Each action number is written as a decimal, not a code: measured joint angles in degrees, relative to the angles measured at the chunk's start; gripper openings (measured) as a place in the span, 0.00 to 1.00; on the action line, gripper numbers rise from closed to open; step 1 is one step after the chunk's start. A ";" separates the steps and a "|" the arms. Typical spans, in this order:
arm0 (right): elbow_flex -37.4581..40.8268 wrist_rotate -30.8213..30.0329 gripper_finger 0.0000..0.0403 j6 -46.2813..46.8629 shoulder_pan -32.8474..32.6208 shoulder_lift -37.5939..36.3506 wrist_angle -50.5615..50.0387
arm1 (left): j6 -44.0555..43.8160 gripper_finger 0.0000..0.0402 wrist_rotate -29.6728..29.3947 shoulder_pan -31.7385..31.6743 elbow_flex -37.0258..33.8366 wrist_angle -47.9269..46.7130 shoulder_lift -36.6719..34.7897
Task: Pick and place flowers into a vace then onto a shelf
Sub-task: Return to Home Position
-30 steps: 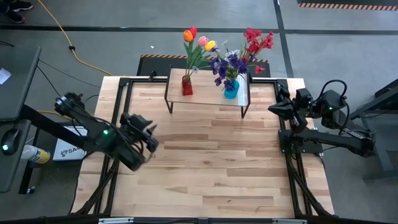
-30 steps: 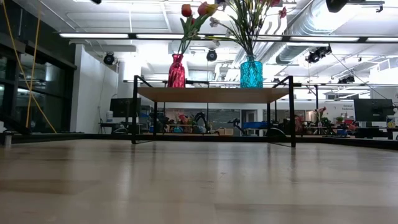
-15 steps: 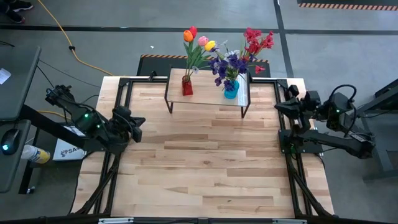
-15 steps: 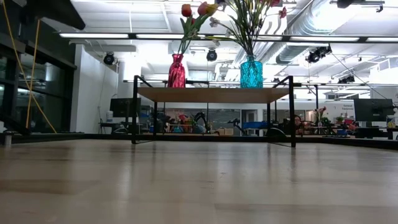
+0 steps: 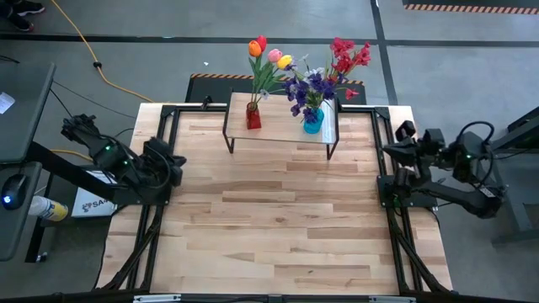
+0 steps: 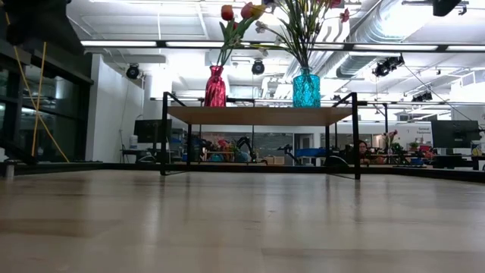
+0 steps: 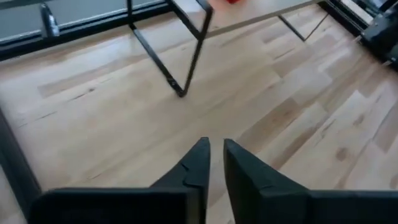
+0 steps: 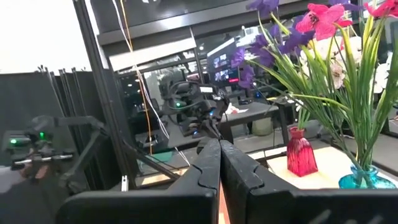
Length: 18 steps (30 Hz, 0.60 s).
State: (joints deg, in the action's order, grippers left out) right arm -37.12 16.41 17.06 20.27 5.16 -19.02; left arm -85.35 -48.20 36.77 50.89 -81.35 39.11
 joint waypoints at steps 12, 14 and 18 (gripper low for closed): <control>0.11 0.45 0.00 -2.18 0.00 -3.16 -9.11 | 8.23 0.30 -1.83 0.00 0.00 2.68 -9.03; 0.11 0.47 0.00 -2.03 0.00 -3.78 -9.68 | 12.10 0.30 -1.79 0.00 0.00 4.27 -9.85; 0.13 -0.87 0.00 -1.38 -0.01 -4.64 -11.27 | 14.75 0.30 -2.47 0.00 0.00 4.91 -10.95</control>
State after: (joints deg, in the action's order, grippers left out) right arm -36.99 15.54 15.68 20.26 0.52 -30.28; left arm -70.60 -50.67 36.77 50.89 -76.44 28.16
